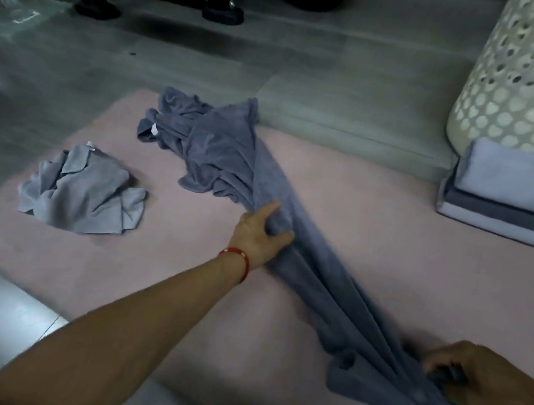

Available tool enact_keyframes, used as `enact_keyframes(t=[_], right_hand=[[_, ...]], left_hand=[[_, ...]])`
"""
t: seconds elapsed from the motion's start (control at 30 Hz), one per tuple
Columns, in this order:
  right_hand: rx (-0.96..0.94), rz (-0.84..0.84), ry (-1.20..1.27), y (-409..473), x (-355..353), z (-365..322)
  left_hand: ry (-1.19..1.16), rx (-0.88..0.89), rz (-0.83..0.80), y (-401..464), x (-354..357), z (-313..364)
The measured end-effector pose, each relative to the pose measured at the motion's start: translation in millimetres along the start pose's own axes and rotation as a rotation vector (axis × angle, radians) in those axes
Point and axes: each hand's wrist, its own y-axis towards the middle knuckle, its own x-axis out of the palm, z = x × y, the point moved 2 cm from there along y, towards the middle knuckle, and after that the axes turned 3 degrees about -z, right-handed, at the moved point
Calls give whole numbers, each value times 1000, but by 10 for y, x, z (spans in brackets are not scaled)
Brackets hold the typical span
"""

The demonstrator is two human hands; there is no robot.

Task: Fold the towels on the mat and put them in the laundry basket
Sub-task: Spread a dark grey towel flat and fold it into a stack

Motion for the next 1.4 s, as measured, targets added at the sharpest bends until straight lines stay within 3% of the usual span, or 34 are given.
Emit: enact_keyframes(t=[0.07, 0.17, 0.27, 0.33, 0.43, 0.5, 0.6, 0.63, 0.7, 0.77, 0.83, 0.87, 0.97, 1.03, 1.17, 1.3, 1.4], right_hand=[[64, 66, -54, -163, 86, 242], [219, 280, -102, -421, 130, 621], [313, 589, -7, -615, 143, 858], [320, 685, 56, -699, 83, 721], [218, 688, 101, -554, -7, 356], [123, 682, 168, -296, -74, 66], [-31, 616, 367, 144, -234, -490], [-73, 541, 404, 289, -278, -663], [-133, 349, 355, 568, -279, -915], [-138, 215, 155, 827, -184, -1026], [-62, 184, 20, 1002, -57, -1015], [-39, 205, 17, 1036, -16, -992], [-108, 241, 81, 967, 34, -933], [-149, 234, 152, 845, 21, -796], [-61, 500, 144, 581, -90, -482], [-145, 786, 47, 293, -84, -640], [-201, 613, 177, 135, -40, -933]], left_hand=[[-23, -67, -21, 146, 259, 108], [35, -86, 140, 158, 570, 224], [91, 113, 232, -147, 834, 347], [173, 313, 203, -432, 982, 394], [137, 476, -8, -893, 1053, 407], [91, 552, -241, -1210, 1038, 398], [82, 517, -618, -1522, 936, 383], [52, 489, -654, -1561, 870, 369], [-25, 447, -456, -1502, 679, 304], [38, 397, -54, -1244, 459, 107], [226, 319, 253, -918, 247, -108], [307, 252, 285, -741, 163, -200], [312, 9, 136, -363, 28, -321], [263, -50, 104, -268, 29, -274], [122, 52, 115, -528, 284, 117], [-322, 79, -9, -1028, 701, 547], [-617, 7, -68, -1272, 803, 701]])
